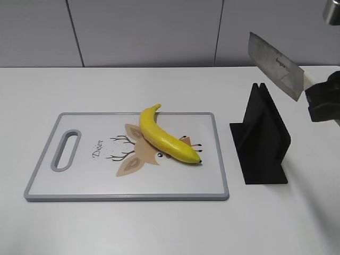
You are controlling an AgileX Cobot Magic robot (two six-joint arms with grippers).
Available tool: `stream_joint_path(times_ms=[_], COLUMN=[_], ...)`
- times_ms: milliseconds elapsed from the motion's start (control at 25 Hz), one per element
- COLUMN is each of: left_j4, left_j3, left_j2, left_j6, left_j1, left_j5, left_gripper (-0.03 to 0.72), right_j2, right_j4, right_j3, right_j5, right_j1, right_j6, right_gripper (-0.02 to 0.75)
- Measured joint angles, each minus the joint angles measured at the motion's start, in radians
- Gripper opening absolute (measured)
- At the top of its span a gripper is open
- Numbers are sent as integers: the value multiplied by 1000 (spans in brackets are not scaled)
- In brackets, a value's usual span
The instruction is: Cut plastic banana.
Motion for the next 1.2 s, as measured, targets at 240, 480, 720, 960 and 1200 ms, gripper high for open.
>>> stream_joint_path(times_ms=[240, 480, 720, 960, 1200], left_j4=[-60, -114, -129, -175, -186], left_j3=[187, 297, 381, 395, 395], left_j2=[-318, -538, -660, -749, -763], left_j6=[-2, -3, 13, 89, 103], left_j1=[0, 0, 0, 0, 0], left_j5=[5, 15, 15, 18, 20], left_gripper=[521, 521, 520, 520, 520], right_j2=[0, 28, 39, 45, 68], right_j4=[-47, -54, -54, -54, -49], right_j3=[1, 1, 3, 3, 3], right_j5=[-6, -8, -35, -39, -41], right_j1=[0, 0, 0, 0, 0], right_j6=[47, 58, 61, 61, 61], right_gripper=[176, 176, 176, 175, 175])
